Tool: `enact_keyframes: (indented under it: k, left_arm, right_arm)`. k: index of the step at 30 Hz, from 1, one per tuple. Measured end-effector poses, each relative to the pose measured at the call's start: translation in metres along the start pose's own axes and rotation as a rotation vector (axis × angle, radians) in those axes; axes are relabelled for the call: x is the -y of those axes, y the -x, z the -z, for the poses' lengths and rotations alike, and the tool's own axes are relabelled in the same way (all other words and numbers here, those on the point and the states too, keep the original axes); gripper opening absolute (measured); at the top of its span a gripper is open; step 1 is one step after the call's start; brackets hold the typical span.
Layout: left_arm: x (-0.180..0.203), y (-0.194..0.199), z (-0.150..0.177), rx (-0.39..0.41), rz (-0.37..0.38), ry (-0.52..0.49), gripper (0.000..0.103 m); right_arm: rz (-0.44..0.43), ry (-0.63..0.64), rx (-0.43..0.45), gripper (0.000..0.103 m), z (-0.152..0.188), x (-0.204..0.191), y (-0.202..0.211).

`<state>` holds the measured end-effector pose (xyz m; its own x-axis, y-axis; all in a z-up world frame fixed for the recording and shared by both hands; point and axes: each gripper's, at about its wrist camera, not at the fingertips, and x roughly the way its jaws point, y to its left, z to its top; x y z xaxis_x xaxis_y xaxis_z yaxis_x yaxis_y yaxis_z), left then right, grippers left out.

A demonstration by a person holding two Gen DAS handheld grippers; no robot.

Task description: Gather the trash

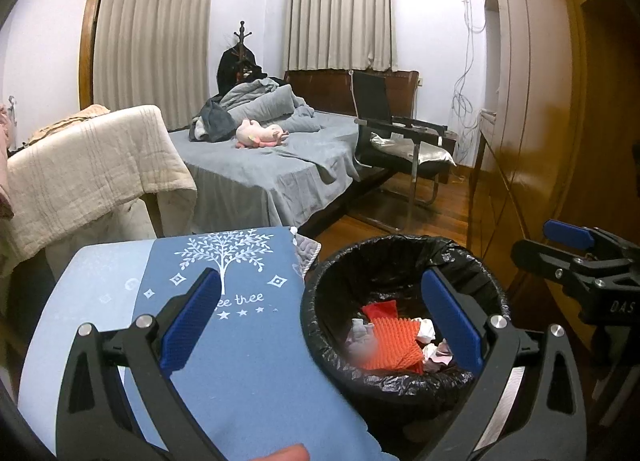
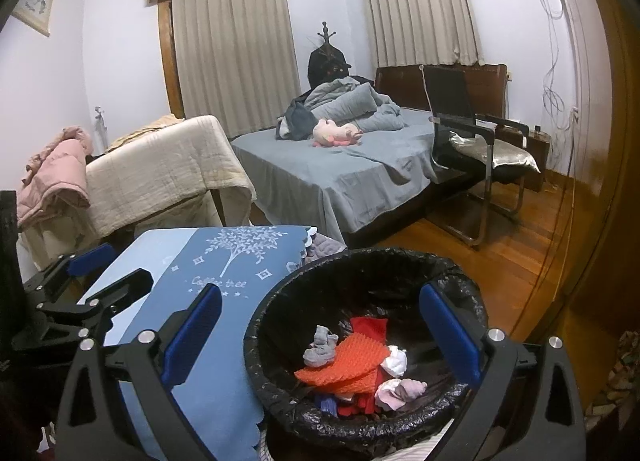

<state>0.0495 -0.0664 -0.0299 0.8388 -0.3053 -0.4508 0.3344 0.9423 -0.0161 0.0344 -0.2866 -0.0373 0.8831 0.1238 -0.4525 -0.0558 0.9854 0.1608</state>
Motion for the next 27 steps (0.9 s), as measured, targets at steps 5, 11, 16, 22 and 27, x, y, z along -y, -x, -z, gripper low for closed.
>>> enact_keyframes:
  k: [5,11,16,22,27]
  left_arm:
    - [-0.0011,0.0012,-0.0013,0.005,-0.003,0.004,0.097]
    - [-0.0017,0.0069,-0.0037,0.016,-0.009,0.008,0.097]
    - [-0.0011,0.0076,-0.0034,0.017,-0.009,0.009,0.097]
    - [-0.0013,0.0074,-0.0031,0.016,-0.010,0.009,0.097]
    - [-0.0025,0.0083,-0.0043,0.017,-0.010,0.009,0.097]
  right_arm:
    - [-0.003,0.010,0.005,0.097,0.0002,-0.0039,0.0018]
    - [-0.004,0.011,0.007,0.097,-0.0005,-0.0048,0.0026]
    - [-0.005,0.011,0.008,0.097,-0.0008,-0.0057,0.0028]
    - [-0.003,0.012,0.008,0.097,-0.0003,-0.0062,0.0027]
    - [-0.004,0.012,0.008,0.097,-0.0001,-0.0064,0.0026]
